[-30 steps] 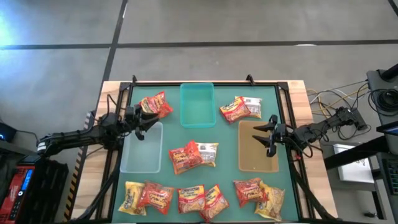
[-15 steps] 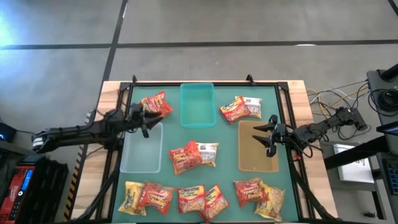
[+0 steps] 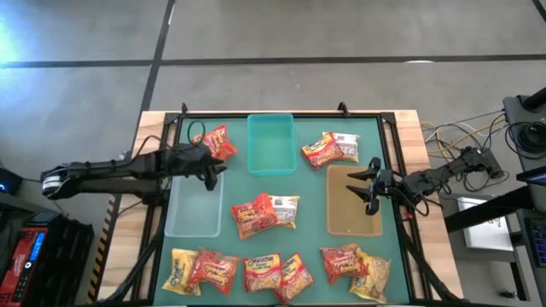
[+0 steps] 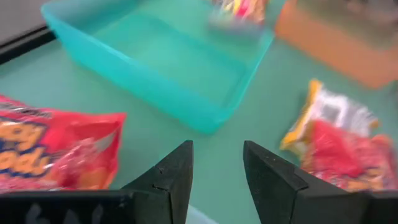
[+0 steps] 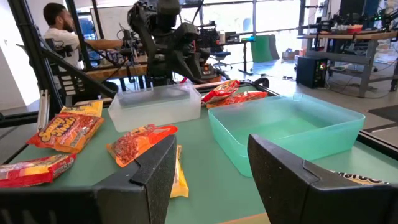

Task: Sort Maruchan noodles
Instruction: Put the red noodle pack into the white transparent bin

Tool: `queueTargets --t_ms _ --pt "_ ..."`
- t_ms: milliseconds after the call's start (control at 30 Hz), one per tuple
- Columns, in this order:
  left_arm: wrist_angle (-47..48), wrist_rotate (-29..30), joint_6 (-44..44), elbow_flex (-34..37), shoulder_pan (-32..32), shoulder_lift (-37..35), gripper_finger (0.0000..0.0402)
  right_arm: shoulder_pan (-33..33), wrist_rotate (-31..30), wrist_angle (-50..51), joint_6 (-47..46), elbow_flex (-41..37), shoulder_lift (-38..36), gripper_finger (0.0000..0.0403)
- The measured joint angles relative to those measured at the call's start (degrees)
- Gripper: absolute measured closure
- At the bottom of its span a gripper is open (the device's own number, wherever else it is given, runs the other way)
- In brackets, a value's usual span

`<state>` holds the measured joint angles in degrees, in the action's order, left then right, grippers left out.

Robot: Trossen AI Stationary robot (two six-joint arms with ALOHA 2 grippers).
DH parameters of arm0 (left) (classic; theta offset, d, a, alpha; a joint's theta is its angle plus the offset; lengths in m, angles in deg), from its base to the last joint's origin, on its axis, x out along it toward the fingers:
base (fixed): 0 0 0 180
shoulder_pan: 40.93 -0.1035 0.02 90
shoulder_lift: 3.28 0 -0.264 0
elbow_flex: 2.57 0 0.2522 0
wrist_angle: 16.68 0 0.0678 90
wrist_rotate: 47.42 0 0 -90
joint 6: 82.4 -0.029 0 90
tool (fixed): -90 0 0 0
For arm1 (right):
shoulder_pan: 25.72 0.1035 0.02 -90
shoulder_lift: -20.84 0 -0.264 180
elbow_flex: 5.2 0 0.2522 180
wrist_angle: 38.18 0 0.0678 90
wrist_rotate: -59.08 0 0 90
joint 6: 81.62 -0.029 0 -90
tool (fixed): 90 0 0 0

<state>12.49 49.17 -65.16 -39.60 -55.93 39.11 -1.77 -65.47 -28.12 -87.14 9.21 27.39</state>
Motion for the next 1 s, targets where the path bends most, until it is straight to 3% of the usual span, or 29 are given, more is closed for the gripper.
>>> queueTargets --t_ms 233,333,633,1000 --pt "8.05 6.66 -0.11 -4.37 -0.09 5.53 0.0277 0.02 0.0 0.0 0.0 0.0 0.02 0.0216" --pt "11.87 12.72 4.32 -5.67 -0.1 7.59 0.027 0.01 0.0 0.0 0.0 0.0 0.0 0.0216" --pt "21.33 25.36 14.73 -9.37 -2.77 11.86 0.0191 0.02 0.0 -0.01 0.0 0.0 0.02 0.0216" --pt "19.25 24.35 21.99 -8.82 -16.48 21.49 0.0147 0.01 0.0 0.0 0.0 0.0 0.02 0.0216"
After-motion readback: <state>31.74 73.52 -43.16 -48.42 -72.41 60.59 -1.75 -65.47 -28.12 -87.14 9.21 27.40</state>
